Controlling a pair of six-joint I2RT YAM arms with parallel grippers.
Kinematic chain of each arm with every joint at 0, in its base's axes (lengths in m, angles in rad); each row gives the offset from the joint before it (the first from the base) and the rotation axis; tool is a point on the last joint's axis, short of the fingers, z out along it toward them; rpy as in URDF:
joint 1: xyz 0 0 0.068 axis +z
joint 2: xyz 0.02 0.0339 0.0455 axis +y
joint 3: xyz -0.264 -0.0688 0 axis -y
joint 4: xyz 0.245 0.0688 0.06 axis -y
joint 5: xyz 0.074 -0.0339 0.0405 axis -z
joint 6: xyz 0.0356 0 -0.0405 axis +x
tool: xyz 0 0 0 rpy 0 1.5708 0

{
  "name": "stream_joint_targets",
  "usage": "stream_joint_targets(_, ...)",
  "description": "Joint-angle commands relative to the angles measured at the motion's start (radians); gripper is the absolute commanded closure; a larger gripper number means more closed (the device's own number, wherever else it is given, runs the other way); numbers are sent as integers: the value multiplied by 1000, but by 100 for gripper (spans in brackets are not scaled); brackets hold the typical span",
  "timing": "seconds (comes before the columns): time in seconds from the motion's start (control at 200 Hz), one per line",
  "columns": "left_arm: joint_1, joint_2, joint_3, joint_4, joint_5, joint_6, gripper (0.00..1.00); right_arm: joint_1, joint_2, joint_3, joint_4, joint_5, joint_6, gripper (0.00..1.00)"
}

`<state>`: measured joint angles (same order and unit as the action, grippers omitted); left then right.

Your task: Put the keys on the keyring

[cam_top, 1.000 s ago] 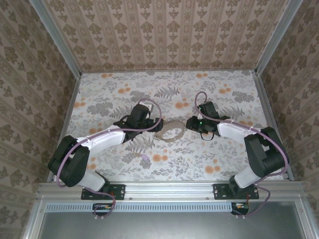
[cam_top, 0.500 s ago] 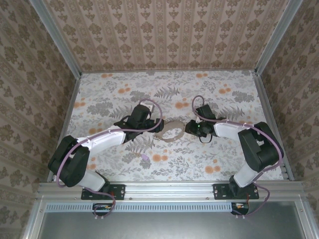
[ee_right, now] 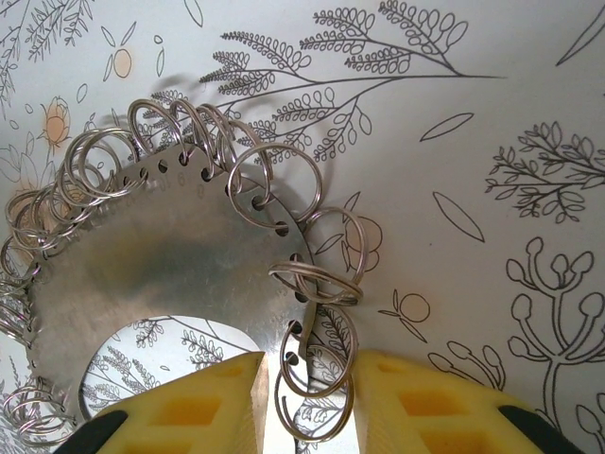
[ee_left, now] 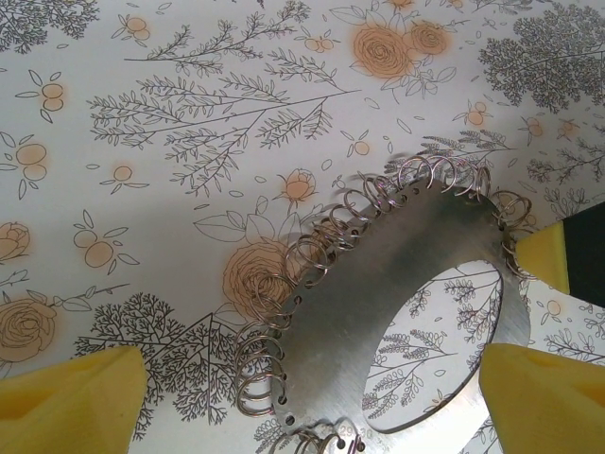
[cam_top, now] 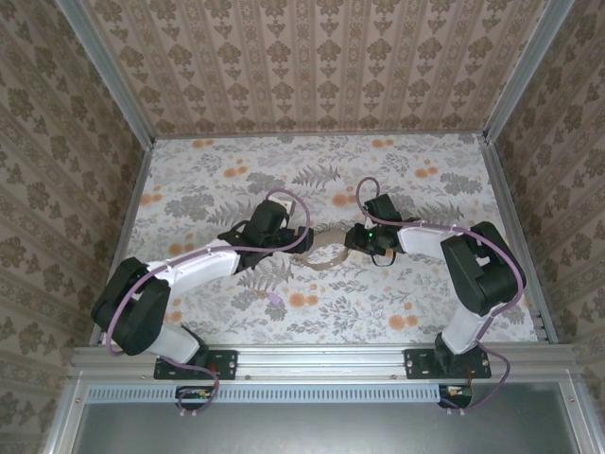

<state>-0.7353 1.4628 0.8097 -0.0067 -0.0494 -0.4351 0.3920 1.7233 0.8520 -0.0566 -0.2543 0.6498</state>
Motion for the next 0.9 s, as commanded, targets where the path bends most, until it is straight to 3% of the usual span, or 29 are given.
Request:
stream_joint_targets(0.0,-8,-4,16,5,-13,-20,8,16,18,16,-4,0,-25,69)
stream_joint_targets(0.895,-15,-6,-12,23,-12,-31,7,50,2,106,-99,45,-127,63)
